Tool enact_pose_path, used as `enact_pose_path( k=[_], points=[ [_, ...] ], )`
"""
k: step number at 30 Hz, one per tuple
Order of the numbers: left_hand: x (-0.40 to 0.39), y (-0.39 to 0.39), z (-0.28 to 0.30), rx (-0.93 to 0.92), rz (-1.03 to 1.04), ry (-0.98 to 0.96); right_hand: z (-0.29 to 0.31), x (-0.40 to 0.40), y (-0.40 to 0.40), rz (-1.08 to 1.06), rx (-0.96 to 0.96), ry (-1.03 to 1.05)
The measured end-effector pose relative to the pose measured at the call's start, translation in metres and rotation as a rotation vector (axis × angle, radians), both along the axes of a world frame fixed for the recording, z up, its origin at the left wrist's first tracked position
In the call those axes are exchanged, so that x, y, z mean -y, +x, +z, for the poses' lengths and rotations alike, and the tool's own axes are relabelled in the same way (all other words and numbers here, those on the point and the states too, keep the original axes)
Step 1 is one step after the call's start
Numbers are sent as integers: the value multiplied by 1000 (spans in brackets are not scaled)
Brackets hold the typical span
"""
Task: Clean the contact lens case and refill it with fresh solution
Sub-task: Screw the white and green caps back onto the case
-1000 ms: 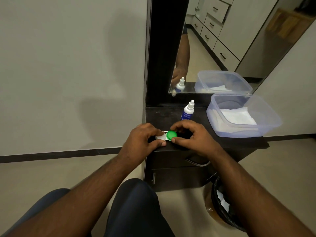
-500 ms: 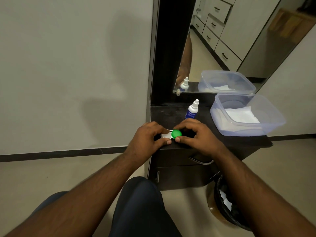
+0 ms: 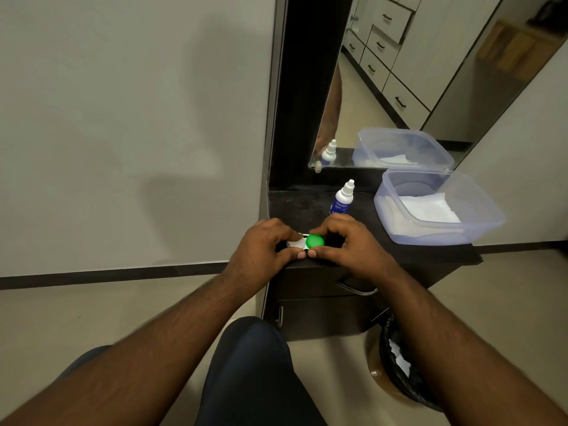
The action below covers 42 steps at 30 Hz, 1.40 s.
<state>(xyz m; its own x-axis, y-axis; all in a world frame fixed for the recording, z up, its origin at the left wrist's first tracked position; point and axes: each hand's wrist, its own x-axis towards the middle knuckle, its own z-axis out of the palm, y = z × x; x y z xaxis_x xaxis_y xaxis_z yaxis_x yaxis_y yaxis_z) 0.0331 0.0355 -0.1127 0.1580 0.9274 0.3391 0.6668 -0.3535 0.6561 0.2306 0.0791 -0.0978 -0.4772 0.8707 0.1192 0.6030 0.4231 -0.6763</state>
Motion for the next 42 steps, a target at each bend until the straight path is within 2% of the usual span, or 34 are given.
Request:
enact_pose_path(
  k=[8,19,31,37,42],
  points=[
    [-2,-2,1,-6,-7,7,1,2,-5,-25,16,-7],
    [-3,-5,1,-16,-55,35,-3,5,-6,-42,29,100],
    [1,-5,3,17,-52,17,4,5,-4,-64,24,36],
    [3,-4,11,17,-46,-58,14,11,-6,-96,35,-13],
    [9,-8,23,-4,-35,-145,25,13,-7,-118,15,-140]
  ],
)
